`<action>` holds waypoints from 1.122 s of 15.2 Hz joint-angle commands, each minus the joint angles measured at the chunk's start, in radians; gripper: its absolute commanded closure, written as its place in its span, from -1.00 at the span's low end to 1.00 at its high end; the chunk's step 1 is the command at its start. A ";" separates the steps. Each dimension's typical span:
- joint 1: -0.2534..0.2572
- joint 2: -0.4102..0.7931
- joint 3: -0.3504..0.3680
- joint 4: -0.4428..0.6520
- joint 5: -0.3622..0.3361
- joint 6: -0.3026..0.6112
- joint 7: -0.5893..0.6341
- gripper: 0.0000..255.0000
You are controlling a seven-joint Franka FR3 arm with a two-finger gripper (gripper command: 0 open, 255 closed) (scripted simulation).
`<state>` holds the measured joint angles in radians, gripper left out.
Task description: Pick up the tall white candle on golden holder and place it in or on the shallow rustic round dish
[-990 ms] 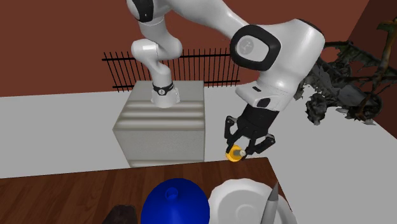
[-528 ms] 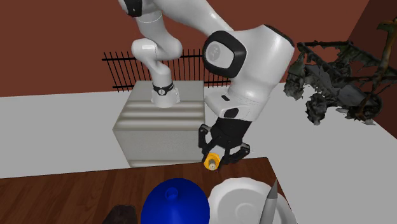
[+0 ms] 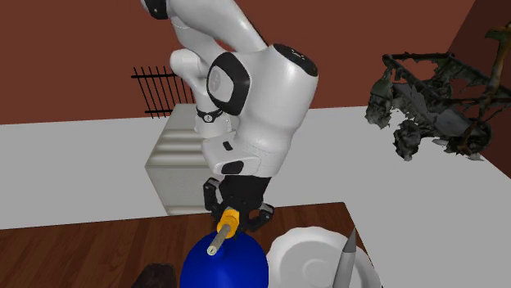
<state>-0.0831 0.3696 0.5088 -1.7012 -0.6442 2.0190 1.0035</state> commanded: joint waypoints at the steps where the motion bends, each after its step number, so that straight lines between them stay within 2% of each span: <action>1: -0.034 -0.002 -0.014 -0.008 0.003 0.021 -0.040 1.00; 7: -0.117 0.032 -0.054 0.026 0.000 0.074 -0.153 1.00; 12: -0.182 0.090 -0.089 0.097 -0.002 0.104 -0.258 1.00; 17: -0.178 0.116 -0.099 0.071 -0.028 0.148 -0.227 1.00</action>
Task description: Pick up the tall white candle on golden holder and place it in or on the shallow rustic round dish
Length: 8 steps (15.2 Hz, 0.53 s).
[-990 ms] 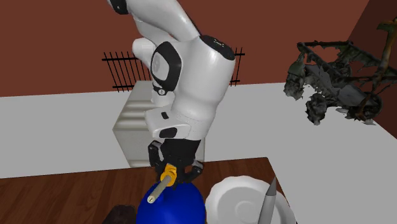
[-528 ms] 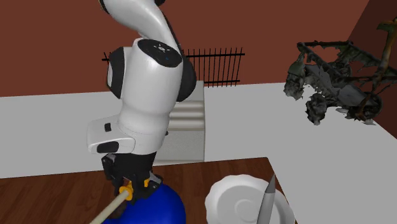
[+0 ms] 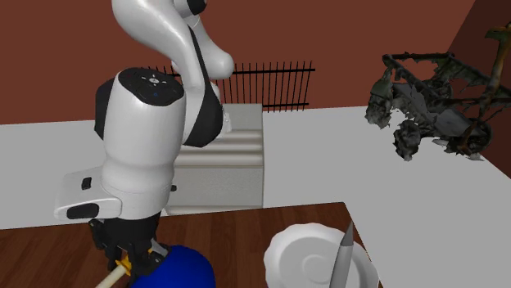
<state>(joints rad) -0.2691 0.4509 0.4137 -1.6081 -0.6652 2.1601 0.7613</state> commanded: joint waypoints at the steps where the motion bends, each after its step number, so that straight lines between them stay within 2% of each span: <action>1: 0.009 0.041 -0.007 -0.027 -0.012 0.016 0.021 1.00; 8: 0.024 0.059 -0.029 -0.041 -0.023 0.049 0.039 1.00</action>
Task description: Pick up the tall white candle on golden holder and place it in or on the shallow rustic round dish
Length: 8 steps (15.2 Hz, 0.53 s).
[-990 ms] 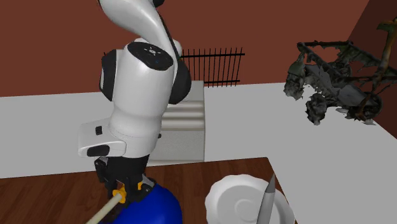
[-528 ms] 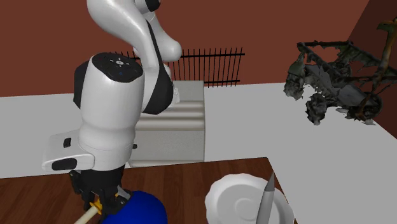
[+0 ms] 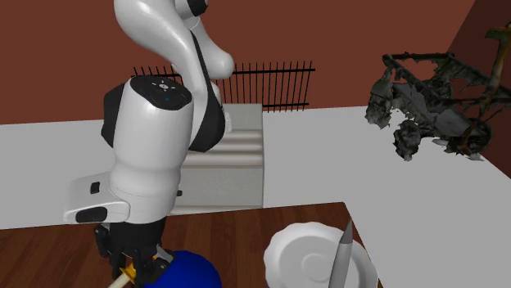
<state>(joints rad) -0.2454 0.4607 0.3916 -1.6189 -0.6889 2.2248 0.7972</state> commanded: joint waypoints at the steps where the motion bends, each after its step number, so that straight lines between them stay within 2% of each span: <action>1: 0.001 0.049 -0.009 -0.031 0.001 -0.016 0.002 1.00; 4: 0.003 0.048 -0.011 -0.031 0.003 -0.015 0.002 1.00; 5: 0.004 0.057 -0.012 -0.014 0.003 -0.021 -0.005 -1.00; 8: 0.015 0.078 -0.018 -0.014 -0.013 -0.009 0.016 -1.00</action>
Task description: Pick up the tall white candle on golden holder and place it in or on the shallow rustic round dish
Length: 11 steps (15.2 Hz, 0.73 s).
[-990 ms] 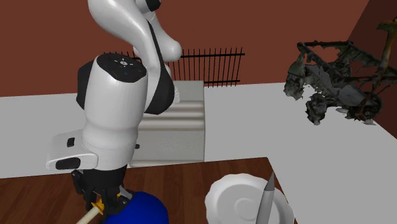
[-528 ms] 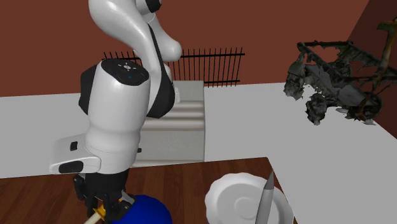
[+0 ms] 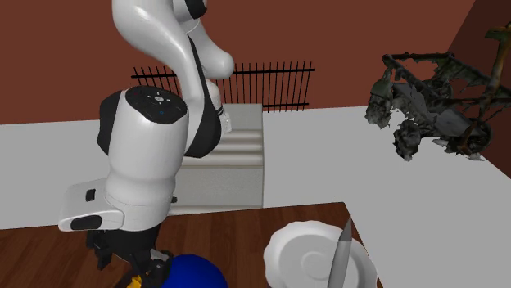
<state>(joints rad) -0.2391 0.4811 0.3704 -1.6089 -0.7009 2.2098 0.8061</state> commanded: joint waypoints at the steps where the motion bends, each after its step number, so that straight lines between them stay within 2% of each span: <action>1: 0.011 0.063 0.006 -0.002 0.004 -0.009 -0.002 -1.00; 2: -0.001 0.028 0.008 -0.041 0.016 0.000 -0.008 -1.00; 6: 0.003 -0.049 0.037 -0.040 0.063 -0.074 -0.032 -1.00; 11: 0.003 -0.049 0.037 -0.040 0.063 -0.074 -0.032 -1.00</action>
<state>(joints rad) -0.2364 0.4309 0.4065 -1.6454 -0.6388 2.1359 0.7744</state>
